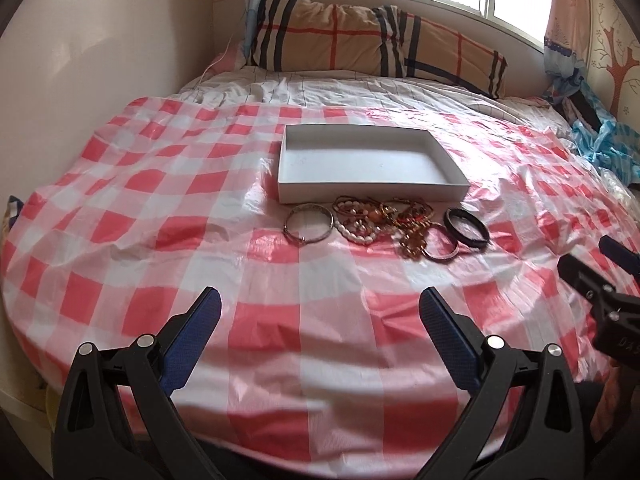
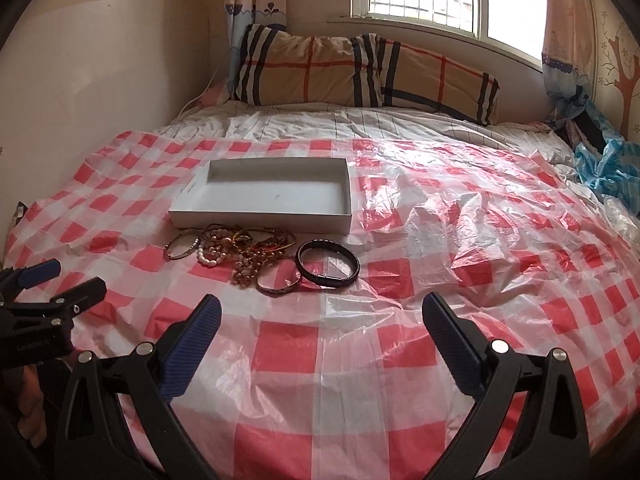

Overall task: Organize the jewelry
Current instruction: 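Move both tools toward the jewelry pile beside the white box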

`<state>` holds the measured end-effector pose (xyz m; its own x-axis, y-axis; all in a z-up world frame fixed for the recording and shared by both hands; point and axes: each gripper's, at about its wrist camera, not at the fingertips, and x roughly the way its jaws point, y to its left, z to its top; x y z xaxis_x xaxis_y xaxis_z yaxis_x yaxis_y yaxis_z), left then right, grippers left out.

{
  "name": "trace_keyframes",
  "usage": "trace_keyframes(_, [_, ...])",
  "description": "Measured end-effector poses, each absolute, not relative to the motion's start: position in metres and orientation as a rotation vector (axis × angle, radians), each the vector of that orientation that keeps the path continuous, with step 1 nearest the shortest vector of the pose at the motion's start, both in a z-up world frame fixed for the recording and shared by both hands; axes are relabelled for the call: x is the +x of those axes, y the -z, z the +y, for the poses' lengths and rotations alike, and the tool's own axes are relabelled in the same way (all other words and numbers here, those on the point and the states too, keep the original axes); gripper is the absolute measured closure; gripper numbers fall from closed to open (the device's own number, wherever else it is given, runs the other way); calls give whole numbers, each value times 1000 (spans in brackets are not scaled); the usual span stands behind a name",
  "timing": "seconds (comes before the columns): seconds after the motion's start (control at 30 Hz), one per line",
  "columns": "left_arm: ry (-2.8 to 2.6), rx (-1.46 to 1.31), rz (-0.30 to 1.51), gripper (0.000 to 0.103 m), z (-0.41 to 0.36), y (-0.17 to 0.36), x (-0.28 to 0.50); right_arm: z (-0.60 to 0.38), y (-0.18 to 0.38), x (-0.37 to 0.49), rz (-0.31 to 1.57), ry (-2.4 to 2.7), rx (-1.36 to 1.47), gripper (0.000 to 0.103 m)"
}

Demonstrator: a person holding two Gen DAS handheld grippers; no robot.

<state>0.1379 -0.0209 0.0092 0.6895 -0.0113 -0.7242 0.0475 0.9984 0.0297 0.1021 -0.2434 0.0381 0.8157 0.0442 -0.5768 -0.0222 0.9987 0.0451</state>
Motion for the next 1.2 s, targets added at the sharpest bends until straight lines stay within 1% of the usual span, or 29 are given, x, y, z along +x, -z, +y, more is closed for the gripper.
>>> trace_keyframes(0.17, [58, 49, 848, 8, -27, 4, 191, -250, -13, 162, 742, -51, 25, 6])
trace_keyframes(0.23, [61, 71, 862, 8, -32, 11, 211, -251, -8, 179, 751, -73, 34, 6])
trace_keyframes(0.33, [67, 87, 884, 13, -35, 22, 232, -248, -2, 199, 771, -119, 30, 6])
trace_keyframes(0.43, [61, 96, 908, 14, -37, 34, 251, -243, 6, 218, 800, -118, -5, 6])
trace_keyframes(0.67, [74, 18, 956, 14, -30, 52, 269, -255, 35, 243, 886, -88, -12, 6])
trace_keyframes(0.77, [109, -25, 927, 14, -30, 46, 271, -259, 45, 250, 919, -109, 14, 6])
trace_keyframes(0.93, [122, 13, 913, 14, -40, 45, 274, -249, 36, 257, 881, -160, 8, 6])
trace_keyframes(1.03, [94, 31, 925, 14, -38, 48, 277, -240, 31, 267, 879, -140, -57, 6])
trace_keyframes(1.2, [56, 58, 935, 14, -29, 52, 283, -259, 46, 272, 943, -136, 12, 6])
